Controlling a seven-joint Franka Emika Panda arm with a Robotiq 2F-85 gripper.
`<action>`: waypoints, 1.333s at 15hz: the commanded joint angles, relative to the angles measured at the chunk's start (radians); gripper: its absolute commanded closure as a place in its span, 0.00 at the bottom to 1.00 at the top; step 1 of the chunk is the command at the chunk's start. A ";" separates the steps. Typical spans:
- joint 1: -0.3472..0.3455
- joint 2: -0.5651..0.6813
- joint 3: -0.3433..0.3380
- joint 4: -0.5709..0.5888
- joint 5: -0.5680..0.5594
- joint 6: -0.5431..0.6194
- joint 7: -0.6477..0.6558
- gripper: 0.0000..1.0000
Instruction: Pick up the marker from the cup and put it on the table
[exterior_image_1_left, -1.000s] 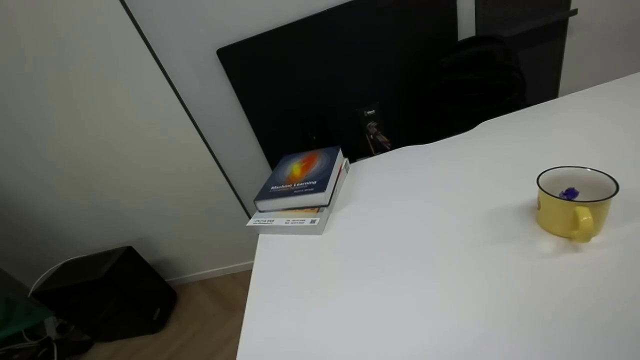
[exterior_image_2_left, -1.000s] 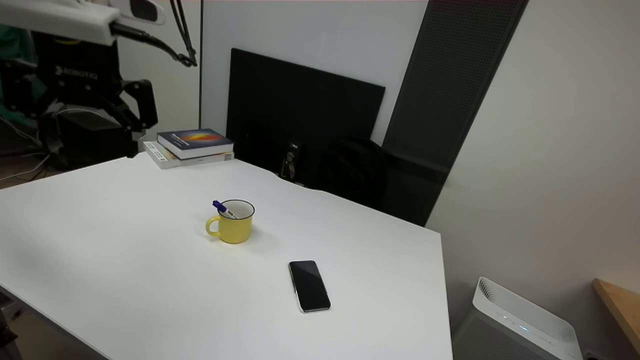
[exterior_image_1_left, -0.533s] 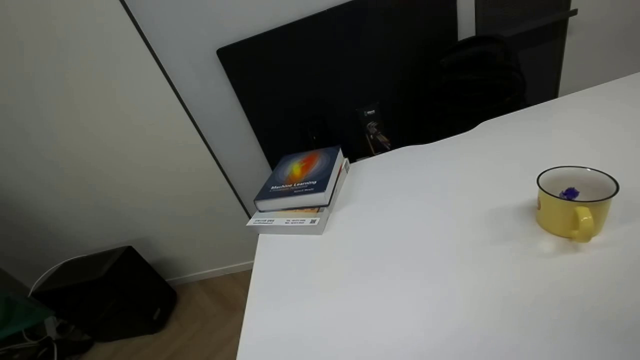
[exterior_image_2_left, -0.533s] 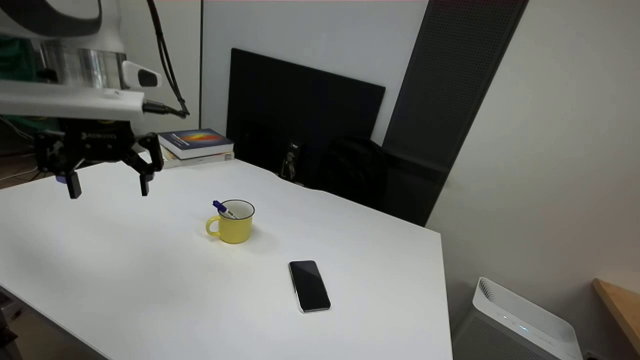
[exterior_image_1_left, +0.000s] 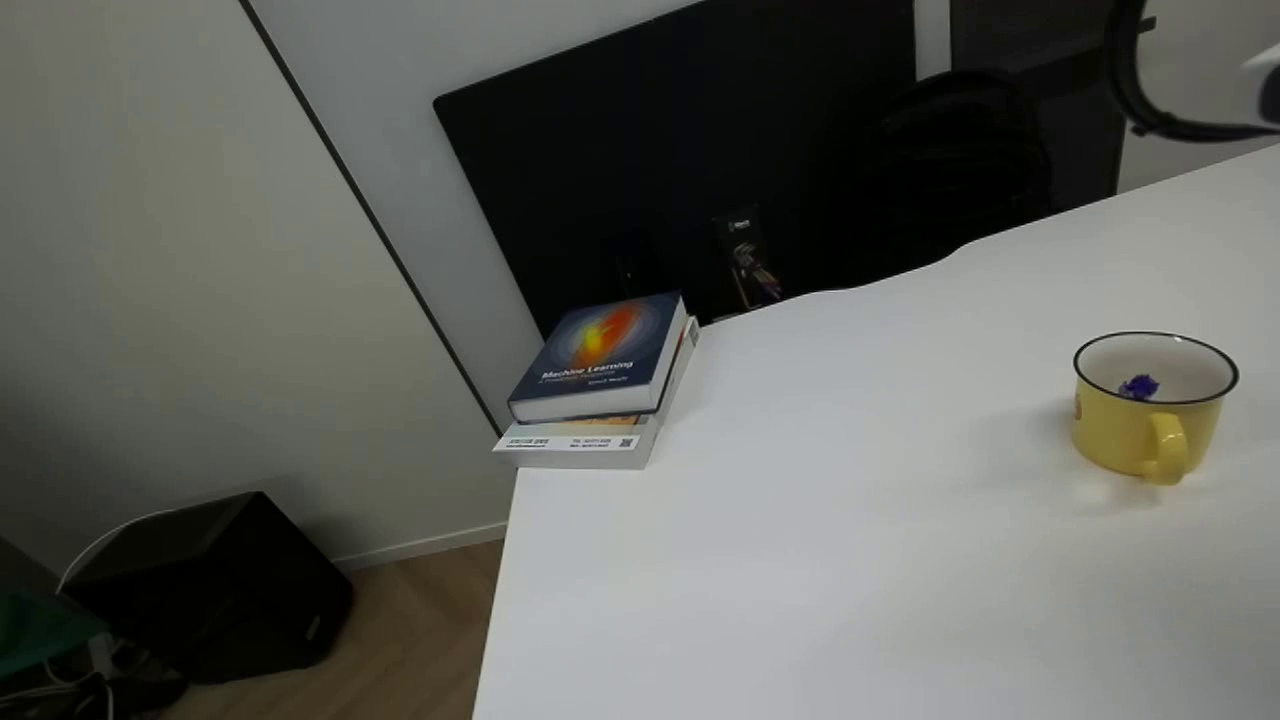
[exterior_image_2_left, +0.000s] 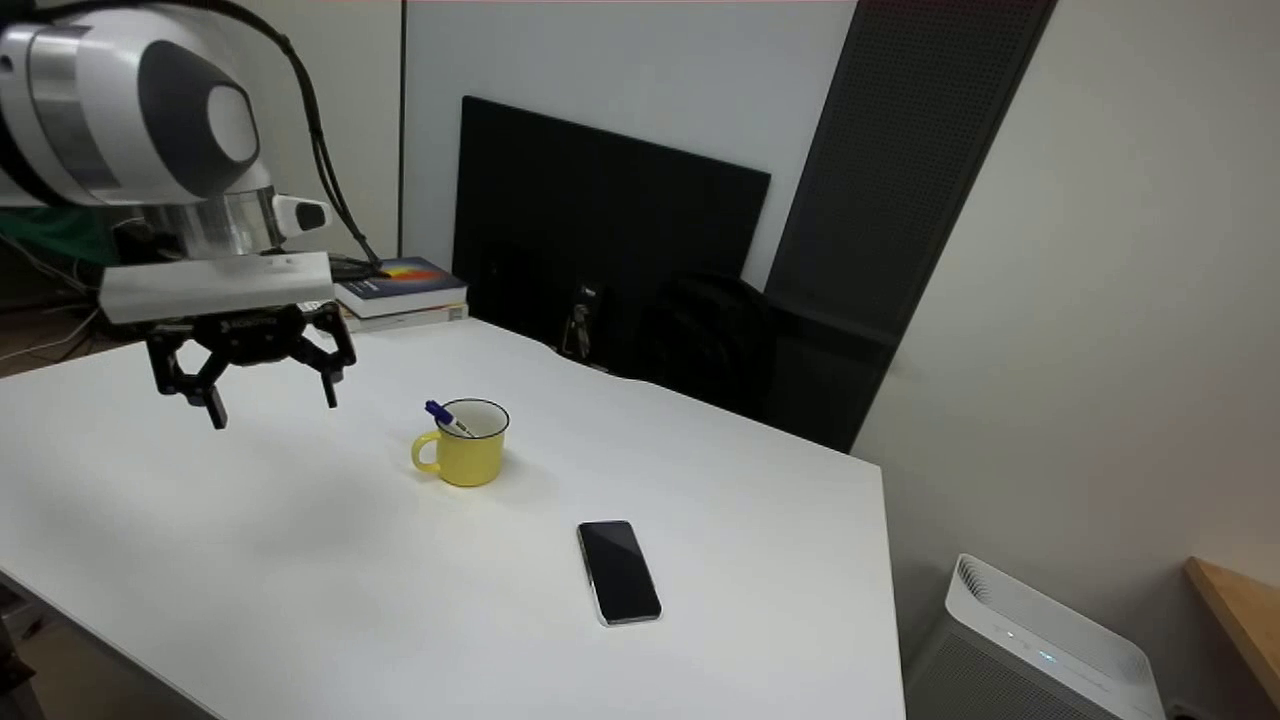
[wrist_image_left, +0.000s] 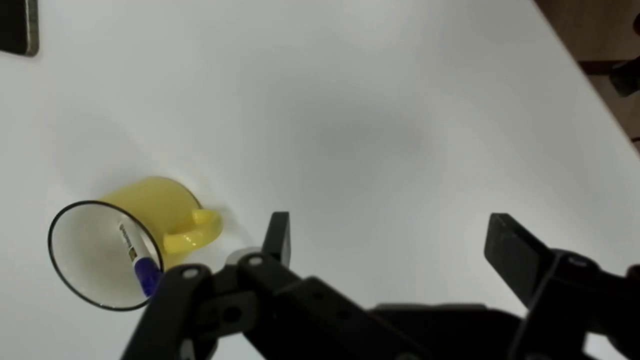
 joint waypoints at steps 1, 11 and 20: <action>-0.015 0.105 -0.024 0.115 -0.177 0.069 0.157 0.00; -0.011 0.193 -0.075 0.225 -0.295 0.044 0.222 0.00; 0.003 0.200 -0.078 0.240 -0.320 0.003 0.244 0.00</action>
